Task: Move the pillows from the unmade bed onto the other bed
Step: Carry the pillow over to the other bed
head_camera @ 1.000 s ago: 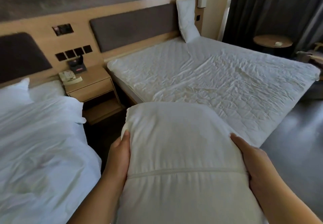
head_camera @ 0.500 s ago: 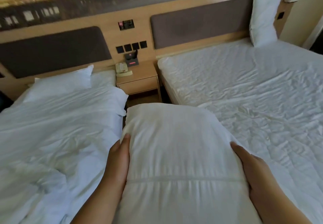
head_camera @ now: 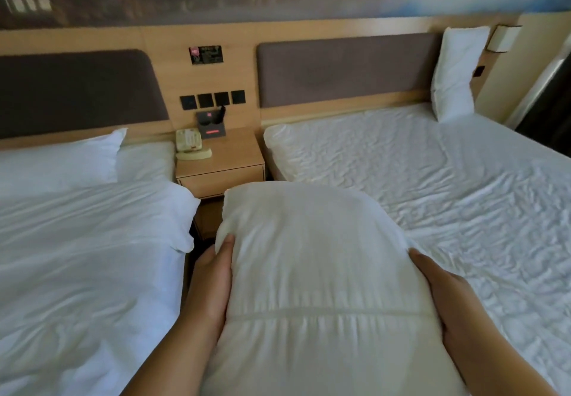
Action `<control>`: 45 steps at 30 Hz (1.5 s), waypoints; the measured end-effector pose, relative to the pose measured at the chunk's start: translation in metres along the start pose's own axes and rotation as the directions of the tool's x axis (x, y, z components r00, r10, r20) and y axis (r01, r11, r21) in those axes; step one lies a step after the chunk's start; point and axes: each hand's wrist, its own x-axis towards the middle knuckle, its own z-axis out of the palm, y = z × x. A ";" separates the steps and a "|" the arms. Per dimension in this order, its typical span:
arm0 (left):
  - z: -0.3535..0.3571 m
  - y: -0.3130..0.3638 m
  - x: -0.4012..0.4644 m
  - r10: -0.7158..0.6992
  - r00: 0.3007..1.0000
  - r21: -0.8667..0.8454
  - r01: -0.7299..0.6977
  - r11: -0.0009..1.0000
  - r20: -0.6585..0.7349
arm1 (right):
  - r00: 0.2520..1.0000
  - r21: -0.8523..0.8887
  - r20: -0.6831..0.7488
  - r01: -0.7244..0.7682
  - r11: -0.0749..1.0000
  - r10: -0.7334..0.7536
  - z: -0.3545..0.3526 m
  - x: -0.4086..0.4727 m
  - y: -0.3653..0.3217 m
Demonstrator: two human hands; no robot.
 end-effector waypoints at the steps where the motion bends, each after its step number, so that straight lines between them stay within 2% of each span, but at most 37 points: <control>1: 0.002 0.009 0.016 -0.005 1.000 -0.003 0.005 1.000 0.024 | 1.000 0.005 -0.011 0.006 1.000 -0.006 0.011 0.010 -0.008; 9: 0.029 0.036 0.128 -0.052 0.997 0.033 0.051 0.998 0.051 | 0.997 0.027 -0.047 -0.056 0.998 0.058 0.072 0.093 -0.043; 18: 0.062 0.102 0.269 0.059 0.991 0.138 -0.042 0.990 -0.122 | 0.997 0.110 0.072 -0.045 0.993 0.037 0.159 0.231 -0.123; 23: 0.073 0.135 0.324 0.079 0.981 0.084 -0.065 0.994 -0.175 | 0.992 0.117 0.122 -0.035 0.993 0.021 0.199 0.284 -0.169; 28: 0.087 0.139 0.398 0.049 0.988 0.037 -0.044 0.998 -0.148 | 0.994 0.138 0.100 -0.055 0.989 0.042 0.239 0.332 -0.191; 33: 0.111 0.143 0.510 -0.019 0.999 0.081 0.022 0.997 -0.032 | 0.996 0.166 -0.026 -0.079 0.983 0.085 0.285 0.384 -0.207; 37: 0.136 0.168 0.603 -0.036 0.992 0.110 0.022 0.994 0.122 | 0.981 0.202 -0.163 -0.072 0.977 0.106 0.322 0.419 -0.235; 42: 0.165 0.191 0.688 -0.114 0.942 0.169 0.063 0.984 0.314 | 0.950 0.191 -0.304 -0.014 0.982 0.072 0.356 0.446 -0.253; 45: 0.178 0.181 0.722 -0.162 0.909 0.185 0.095 0.978 0.385 | 0.911 0.206 -0.394 -0.038 0.978 0.119 0.369 0.455 -0.250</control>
